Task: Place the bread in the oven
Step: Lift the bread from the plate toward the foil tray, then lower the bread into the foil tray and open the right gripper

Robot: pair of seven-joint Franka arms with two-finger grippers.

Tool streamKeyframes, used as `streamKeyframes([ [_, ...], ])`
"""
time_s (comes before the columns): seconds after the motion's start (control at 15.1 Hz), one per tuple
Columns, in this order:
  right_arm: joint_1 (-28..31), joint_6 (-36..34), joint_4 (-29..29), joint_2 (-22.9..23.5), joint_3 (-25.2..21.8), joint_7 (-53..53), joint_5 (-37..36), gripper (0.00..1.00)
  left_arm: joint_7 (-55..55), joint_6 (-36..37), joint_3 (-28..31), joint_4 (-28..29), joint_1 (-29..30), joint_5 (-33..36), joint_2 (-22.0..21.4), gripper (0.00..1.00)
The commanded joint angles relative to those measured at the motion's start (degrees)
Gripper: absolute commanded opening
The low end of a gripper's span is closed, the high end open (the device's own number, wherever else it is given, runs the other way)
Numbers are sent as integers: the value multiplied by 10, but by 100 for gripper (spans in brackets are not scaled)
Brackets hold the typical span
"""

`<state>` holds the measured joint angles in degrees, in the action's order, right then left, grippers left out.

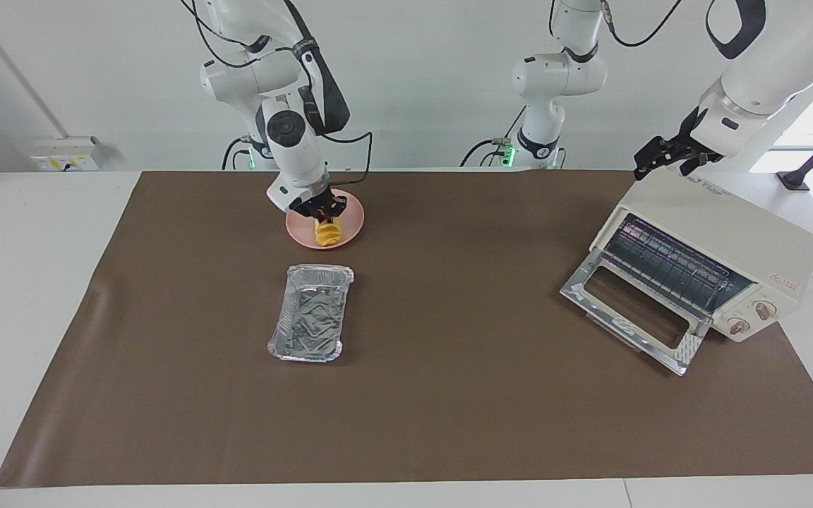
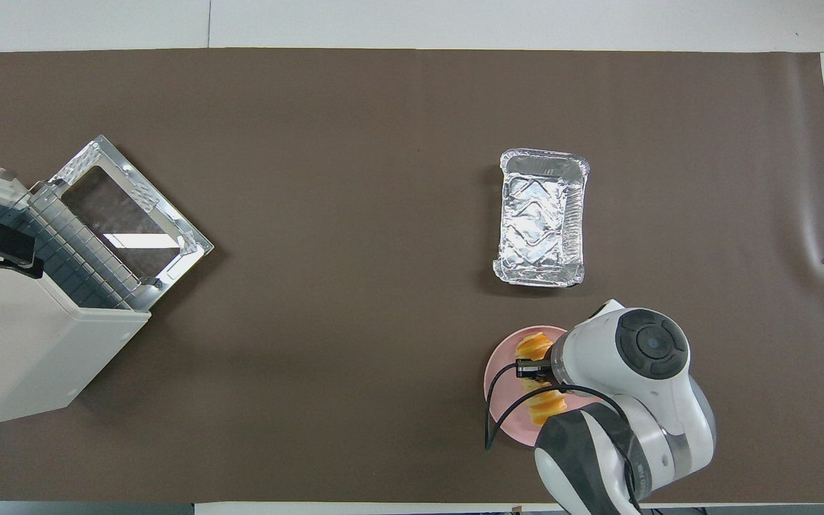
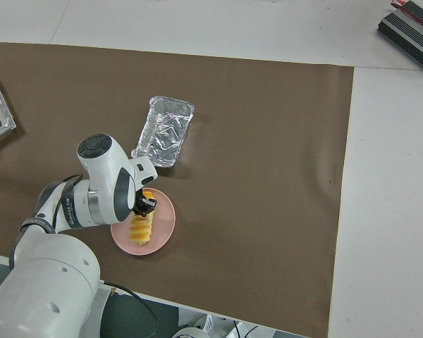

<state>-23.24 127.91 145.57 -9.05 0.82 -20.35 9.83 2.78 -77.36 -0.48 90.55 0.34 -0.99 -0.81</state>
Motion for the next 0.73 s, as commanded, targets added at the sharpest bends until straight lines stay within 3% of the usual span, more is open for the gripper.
streamKeyframes([
  [0.0, 23, -22, -11, -15, 0, 17, 13, 0, 6, -9, 3, 14, -3, 1, -12, 100],
  [0.2, 42, -119, -83, -26, -6, 15, 14, 0, 6, -9, 3, 14, -3, 1, -12, 100],
  [0.4, 83, -212, -222, 7, -6, 37, 12, 0, 6, -9, 3, 14, -3, 1, -12, 100],
  [0.66, 92, -165, -337, 93, -6, 43, 4, 0, 6, -9, 3, 14, -3, 1, -12, 100],
])
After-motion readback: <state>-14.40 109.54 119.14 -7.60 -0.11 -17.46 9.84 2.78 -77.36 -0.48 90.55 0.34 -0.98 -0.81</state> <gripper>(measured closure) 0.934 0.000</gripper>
